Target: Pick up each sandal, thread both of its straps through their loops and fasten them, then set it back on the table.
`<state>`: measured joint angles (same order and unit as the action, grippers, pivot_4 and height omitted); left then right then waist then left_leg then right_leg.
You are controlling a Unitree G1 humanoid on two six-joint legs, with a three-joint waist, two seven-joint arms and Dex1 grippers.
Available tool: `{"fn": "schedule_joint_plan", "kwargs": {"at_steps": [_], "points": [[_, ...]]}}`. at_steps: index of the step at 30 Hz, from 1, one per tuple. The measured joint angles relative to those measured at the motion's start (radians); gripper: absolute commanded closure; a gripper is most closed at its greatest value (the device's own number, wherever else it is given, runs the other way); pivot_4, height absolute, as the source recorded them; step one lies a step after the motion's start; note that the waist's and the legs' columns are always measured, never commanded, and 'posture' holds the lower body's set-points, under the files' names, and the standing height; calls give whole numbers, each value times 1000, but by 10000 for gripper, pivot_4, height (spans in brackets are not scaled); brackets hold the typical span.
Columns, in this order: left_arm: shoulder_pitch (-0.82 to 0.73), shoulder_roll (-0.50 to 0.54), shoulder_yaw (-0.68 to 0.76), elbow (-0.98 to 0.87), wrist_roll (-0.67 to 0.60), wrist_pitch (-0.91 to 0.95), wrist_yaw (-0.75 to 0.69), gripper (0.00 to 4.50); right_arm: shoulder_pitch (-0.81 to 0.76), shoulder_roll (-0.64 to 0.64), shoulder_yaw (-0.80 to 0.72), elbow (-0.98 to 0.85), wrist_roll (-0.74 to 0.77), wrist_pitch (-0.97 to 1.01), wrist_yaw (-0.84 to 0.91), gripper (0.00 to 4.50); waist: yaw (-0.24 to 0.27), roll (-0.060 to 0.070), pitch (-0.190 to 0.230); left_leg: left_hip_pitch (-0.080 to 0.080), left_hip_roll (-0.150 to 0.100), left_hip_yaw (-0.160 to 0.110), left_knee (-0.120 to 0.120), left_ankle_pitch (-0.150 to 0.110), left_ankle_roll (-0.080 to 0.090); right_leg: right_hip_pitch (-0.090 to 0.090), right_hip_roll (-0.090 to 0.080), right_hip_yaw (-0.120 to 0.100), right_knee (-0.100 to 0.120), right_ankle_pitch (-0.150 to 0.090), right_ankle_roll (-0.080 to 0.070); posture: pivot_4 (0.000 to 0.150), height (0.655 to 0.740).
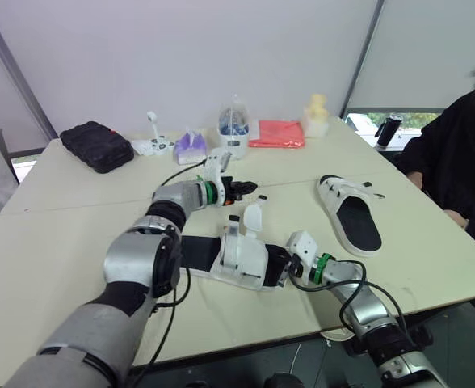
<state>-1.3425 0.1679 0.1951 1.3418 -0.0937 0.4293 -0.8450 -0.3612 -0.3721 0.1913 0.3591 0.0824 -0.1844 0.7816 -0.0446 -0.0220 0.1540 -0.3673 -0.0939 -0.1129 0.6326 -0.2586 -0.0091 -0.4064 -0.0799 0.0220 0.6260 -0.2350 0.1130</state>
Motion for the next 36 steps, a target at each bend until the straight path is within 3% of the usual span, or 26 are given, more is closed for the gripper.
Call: {"fn": "schedule_joint_plan", "kwargs": {"at_steps": [4, 8, 16, 24, 27, 30, 31, 36], "points": [[15, 35, -86, 0, 63, 35, -156, 17370, 1, 0, -2, 0, 0, 0, 0, 45000, 1, 0, 0, 0, 0, 0, 0, 0, 0, 0, 0, 0, 0, 0, 0, 1500, 7400], [17, 21, -105, 0, 72, 48, -199, 17370, 1, 0, -2, 0, 0, 0, 0, 45000, 1, 0, 0, 0, 0, 0, 0, 0, 0, 0, 0, 0, 0, 0, 0, 1500, 7400], [47, -46, -122, 2, 84, 47, -162, 17370, 0, 1, -2, 3, 0, 0, 0, 45000, 1, 0, 0, 0, 0, 0, 0, 0, 0, 1, 0, 0, 0, 0, 0, 1500, 7400], [44, -115, 28, 13, -6, 21, 9, 17370, 9, 8, -1, -4, -1, 0, -19, 45000, 0, -1, 0, 1, 0, 0, 0, 0, 0, 1, 0, 0, 0, 0, 0, 1500, 7400], [44, -115, 35, 14, -5, -6, 51, 26375, 14, 9, -1, -8, -2, 0, -28, 45000, 1, -1, 0, 1, 0, 0, 0, 0, 0, 1, 0, 0, 0, 0, 0, 1500, 7400], [44, -115, 35, 14, -4, -19, 44, 41567, 16, 10, 0, -9, -2, 0, -30, 45000, 1, -1, 0, 1, 0, 0, 0, 0, 0, 1, 0, 0, 0, 0, 0, 1500, 7400], [43, -115, 35, 14, -4, -20, 38, 44627, 16, 10, 0, -9, -2, 0, -31, 45000, 1, -1, 0, 2, 0, 0, 0, 0, 0, 1, 0, 0, 0, 0, 0, 1500, 7400], [36, -114, 36, 14, -6, -19, -22, 44627, 15, 10, 0, -9, -2, 0, -31, 45000, 1, -1, 0, 2, 0, 0, 0, 0, 0, 1, 0, 0, 0, 0, 0, 1500, 7400]]}}
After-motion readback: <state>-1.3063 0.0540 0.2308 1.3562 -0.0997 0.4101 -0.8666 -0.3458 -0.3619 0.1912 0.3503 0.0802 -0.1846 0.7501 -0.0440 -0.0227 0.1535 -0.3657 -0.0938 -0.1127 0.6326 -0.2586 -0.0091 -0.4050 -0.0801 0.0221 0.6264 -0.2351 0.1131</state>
